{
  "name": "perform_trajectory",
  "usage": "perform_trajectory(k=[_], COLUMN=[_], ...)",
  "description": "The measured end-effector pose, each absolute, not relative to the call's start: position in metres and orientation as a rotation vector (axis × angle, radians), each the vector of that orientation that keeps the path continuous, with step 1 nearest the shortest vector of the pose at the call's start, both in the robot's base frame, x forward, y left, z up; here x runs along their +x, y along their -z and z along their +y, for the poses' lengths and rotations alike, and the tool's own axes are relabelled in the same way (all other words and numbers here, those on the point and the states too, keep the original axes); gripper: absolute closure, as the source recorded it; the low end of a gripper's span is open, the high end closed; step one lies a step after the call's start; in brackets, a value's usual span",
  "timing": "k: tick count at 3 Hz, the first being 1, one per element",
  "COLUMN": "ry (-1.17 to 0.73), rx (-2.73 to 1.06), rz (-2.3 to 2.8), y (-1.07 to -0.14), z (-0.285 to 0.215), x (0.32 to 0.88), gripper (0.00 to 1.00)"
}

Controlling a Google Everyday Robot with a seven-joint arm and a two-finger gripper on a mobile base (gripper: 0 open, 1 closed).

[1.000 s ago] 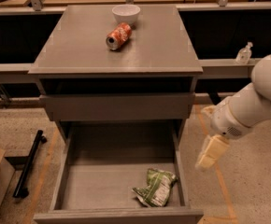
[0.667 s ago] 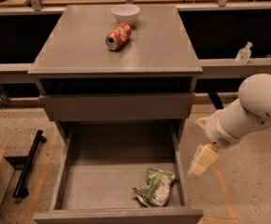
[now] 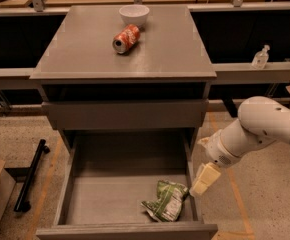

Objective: Pick green jalapeno chip bag from middle drawer and place on counter

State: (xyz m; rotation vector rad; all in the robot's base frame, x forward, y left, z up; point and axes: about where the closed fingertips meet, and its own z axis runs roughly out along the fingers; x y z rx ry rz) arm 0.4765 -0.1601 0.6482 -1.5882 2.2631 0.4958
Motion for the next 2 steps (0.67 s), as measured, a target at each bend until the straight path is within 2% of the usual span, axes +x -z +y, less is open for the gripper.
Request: perform_trajectory(k=[2], ry=[-0.520], rx=[-1.624], rz=[2.252], y=[-0.600], z=[-0.137], x=[0.498], gripper=[0.00])
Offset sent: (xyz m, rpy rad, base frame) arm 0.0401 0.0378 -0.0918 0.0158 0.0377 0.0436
